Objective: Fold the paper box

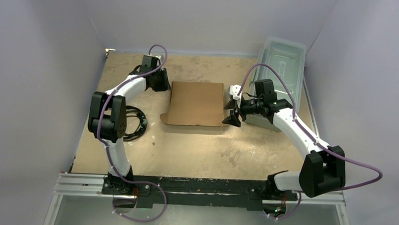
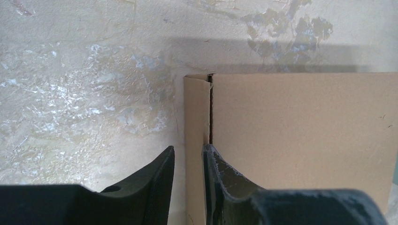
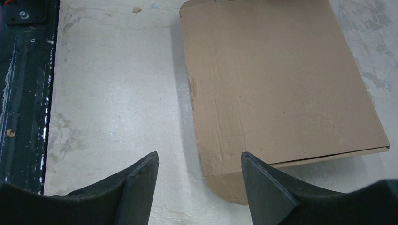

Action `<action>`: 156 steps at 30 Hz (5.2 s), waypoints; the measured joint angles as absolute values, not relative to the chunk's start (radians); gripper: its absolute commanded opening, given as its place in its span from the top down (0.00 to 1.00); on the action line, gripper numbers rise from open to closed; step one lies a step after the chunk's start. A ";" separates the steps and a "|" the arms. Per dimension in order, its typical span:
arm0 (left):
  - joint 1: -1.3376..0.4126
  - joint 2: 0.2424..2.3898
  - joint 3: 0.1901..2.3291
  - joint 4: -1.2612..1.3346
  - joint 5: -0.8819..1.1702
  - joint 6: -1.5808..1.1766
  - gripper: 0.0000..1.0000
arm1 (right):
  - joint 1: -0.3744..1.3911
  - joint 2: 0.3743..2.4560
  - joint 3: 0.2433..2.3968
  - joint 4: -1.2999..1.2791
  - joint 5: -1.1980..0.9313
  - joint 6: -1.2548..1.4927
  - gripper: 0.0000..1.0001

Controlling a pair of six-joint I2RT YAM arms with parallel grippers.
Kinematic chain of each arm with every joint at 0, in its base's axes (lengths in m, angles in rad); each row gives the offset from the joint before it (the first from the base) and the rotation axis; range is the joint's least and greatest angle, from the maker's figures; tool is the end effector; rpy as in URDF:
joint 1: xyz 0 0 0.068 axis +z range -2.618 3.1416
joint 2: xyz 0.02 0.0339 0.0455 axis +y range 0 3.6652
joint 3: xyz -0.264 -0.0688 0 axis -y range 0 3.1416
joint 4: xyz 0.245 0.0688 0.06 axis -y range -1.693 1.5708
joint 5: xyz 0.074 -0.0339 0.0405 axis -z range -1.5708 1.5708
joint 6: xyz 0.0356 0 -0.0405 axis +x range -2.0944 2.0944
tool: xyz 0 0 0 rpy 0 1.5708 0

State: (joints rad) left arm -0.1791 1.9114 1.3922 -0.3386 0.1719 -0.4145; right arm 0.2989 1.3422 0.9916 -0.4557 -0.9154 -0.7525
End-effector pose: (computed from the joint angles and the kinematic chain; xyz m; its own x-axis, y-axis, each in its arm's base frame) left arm 0.4142 -0.0812 0.2104 -0.7963 -0.2591 -0.5466 -0.0383 0.9234 -0.3819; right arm 0.2565 0.1086 0.2738 -0.0224 -0.4428 -0.8963 -0.9852 0.1620 -0.0554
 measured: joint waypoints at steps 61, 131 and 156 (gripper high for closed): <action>-0.192 1.837 1.282 -0.344 0.265 -0.416 1.00 | 0.322 1.355 0.983 -0.463 -0.902 -0.812 0.03; -0.131 1.602 0.795 0.175 0.437 -0.760 0.49 | 0.477 1.409 0.859 0.083 -0.475 -0.163 0.01; -0.130 1.606 0.787 0.165 0.431 -0.793 0.71 | 0.510 1.329 0.859 -0.165 -0.638 -0.603 0.01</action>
State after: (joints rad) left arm -0.1303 1.6062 0.7872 0.1654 0.4309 -0.7929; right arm 0.5102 1.3289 0.8585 -0.1654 -0.6376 -0.6029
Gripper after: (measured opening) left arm 0.235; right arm 0.987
